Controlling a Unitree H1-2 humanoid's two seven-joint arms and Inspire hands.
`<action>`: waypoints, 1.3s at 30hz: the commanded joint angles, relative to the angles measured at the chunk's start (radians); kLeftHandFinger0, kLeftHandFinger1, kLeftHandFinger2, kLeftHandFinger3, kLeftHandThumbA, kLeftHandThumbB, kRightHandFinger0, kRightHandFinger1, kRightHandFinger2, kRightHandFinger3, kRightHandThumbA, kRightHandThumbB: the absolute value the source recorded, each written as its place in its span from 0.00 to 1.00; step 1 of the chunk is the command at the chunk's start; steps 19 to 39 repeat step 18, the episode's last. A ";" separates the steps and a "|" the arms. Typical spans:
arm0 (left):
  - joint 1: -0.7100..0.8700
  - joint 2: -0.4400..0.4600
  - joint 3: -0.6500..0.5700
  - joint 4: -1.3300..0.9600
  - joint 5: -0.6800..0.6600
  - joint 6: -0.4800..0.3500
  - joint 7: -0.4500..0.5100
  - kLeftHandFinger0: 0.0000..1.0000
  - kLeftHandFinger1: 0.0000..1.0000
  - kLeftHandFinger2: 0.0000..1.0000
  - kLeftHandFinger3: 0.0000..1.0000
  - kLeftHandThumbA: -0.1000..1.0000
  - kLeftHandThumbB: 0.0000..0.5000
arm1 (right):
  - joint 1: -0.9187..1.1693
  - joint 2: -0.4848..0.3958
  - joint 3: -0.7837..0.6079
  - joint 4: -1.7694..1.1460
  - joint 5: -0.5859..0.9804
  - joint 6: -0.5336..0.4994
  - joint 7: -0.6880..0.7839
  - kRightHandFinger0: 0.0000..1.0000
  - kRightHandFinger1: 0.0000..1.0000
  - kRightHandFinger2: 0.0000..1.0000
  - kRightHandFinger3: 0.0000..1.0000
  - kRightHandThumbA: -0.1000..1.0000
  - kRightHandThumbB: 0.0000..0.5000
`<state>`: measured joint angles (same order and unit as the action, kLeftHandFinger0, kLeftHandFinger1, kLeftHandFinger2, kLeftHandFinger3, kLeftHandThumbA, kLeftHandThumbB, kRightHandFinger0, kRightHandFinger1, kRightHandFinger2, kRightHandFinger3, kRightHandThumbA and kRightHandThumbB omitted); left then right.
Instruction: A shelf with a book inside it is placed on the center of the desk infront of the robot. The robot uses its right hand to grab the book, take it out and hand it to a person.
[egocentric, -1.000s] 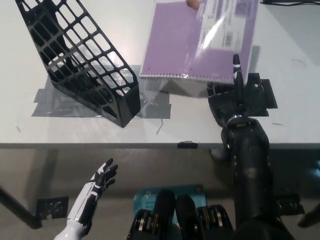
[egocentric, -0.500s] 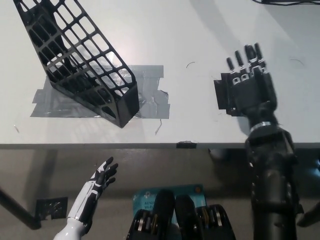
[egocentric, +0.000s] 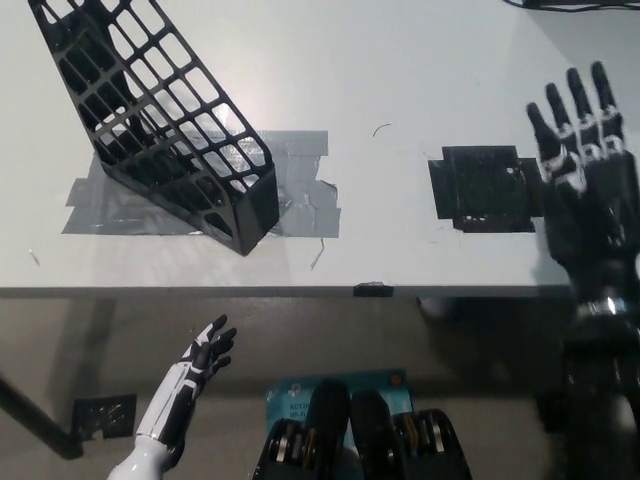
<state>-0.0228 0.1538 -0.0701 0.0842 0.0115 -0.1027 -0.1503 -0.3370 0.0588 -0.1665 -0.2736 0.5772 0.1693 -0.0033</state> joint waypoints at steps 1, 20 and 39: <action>-0.043 0.017 0.008 -0.029 -0.003 -0.028 -0.010 1.00 1.00 1.00 1.00 1.00 0.47 | 0.182 -0.116 0.202 -0.281 -0.421 -0.180 0.168 1.00 1.00 1.00 1.00 1.00 0.87; -0.010 0.011 0.015 -0.015 -0.009 -0.040 -0.002 1.00 1.00 1.00 1.00 1.00 0.47 | 0.325 -0.271 0.351 0.073 -0.544 -0.211 0.128 1.00 1.00 1.00 1.00 1.00 0.65; -0.010 0.011 0.015 -0.015 -0.009 -0.040 -0.002 1.00 1.00 1.00 1.00 1.00 0.47 | 0.325 -0.271 0.351 0.073 -0.544 -0.211 0.128 1.00 1.00 1.00 1.00 1.00 0.65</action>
